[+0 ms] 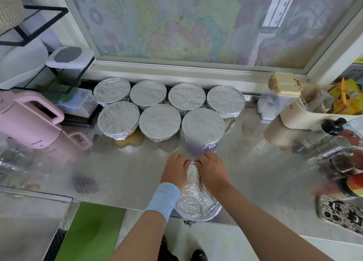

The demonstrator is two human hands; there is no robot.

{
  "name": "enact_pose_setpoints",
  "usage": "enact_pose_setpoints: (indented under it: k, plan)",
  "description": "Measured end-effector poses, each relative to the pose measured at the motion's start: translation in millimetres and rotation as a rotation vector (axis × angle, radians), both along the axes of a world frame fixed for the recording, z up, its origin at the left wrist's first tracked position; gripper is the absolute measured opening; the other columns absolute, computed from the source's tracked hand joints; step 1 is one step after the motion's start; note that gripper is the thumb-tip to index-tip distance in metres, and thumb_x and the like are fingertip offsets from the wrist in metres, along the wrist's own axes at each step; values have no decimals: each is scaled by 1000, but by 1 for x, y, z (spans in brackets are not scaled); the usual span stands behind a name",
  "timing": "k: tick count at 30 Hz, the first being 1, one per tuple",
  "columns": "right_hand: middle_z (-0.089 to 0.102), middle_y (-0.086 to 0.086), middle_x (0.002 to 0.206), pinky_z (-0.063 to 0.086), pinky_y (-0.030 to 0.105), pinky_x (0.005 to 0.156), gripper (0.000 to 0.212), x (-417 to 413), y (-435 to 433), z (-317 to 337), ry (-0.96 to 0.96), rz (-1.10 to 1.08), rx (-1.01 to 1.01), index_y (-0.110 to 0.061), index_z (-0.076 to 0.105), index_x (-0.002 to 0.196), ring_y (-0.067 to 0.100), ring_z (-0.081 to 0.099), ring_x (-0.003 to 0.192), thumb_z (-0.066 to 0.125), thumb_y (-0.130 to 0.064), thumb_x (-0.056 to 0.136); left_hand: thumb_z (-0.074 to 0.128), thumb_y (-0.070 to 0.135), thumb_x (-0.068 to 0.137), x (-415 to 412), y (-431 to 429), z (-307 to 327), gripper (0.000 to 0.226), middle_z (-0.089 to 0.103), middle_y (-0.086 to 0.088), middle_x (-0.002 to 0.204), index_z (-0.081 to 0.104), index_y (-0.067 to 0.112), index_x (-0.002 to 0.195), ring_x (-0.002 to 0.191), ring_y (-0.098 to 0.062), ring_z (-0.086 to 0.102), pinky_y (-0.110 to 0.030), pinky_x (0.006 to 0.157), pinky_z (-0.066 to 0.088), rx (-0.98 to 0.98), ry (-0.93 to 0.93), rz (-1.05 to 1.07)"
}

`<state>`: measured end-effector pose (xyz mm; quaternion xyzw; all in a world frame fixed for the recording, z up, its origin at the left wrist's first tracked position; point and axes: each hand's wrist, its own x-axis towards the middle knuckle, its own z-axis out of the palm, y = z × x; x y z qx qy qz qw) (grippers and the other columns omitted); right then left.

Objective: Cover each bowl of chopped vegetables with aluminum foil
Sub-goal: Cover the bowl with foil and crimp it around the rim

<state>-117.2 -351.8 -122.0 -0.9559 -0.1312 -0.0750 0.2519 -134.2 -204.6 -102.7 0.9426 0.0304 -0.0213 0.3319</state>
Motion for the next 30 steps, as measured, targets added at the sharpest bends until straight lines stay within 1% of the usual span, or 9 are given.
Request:
enact_pose_setpoints:
  k: [2,5,9,13,18,21,23,25,30]
  plan:
    - [56,-1,80,48,39,73,23,1,-1,1,1,0,-3,-20,69,81,25,55,78,49,-29,90,40,21,103,-3,1,-1,24,48,0,100,63,15,102,98,-15,46,-26,82,40,19,8,6]
    - [57,-1,84,45,37,74,8,-1,0,1,5,-16,-9,-19,68,84,25,54,80,62,-20,89,37,18,104,-7,0,-2,24,48,-3,104,60,12,102,100,-18,47,-33,83,45,79,4,33]
    - [56,-2,81,48,38,69,9,1,4,0,1,-8,14,-20,67,80,25,54,77,60,-21,86,36,19,103,-7,0,-2,22,47,-4,105,56,11,102,99,-20,47,-32,79,43,82,-10,14]
    - [58,1,86,48,41,75,7,6,7,1,76,65,23,-19,69,85,28,55,82,62,-20,87,41,21,102,-3,6,-6,20,48,-3,101,58,11,99,97,-19,46,-30,79,41,4,-19,-61]
    - [60,1,88,50,41,71,9,6,7,2,60,-40,16,-19,70,89,28,57,81,71,-21,80,39,21,103,-4,10,-7,24,50,-5,104,59,9,101,97,-22,49,-33,77,42,-5,-15,48]
    - [59,0,88,48,39,72,9,4,12,5,60,-87,-1,-19,70,87,26,56,82,63,-26,85,37,19,104,-8,12,-7,23,50,-7,106,56,8,100,97,-24,48,-32,78,40,-11,-8,89]
    - [59,0,88,47,39,76,9,5,15,6,106,-106,27,-18,71,87,26,55,85,64,-23,87,36,19,104,-8,13,-8,23,50,-7,107,55,8,98,98,-23,47,-31,78,39,-18,-2,85]
    - [60,0,88,47,39,79,7,8,15,4,144,-107,45,-17,72,87,26,55,87,66,-21,88,34,21,104,-7,13,-8,24,50,-6,108,54,9,97,98,-22,47,-29,78,38,-15,12,94]
    - [59,1,82,50,42,76,9,8,13,1,113,-77,65,-15,72,81,29,56,83,67,-19,87,32,20,104,-9,12,-7,26,51,-5,110,55,10,99,103,-21,47,-31,82,42,34,34,94]
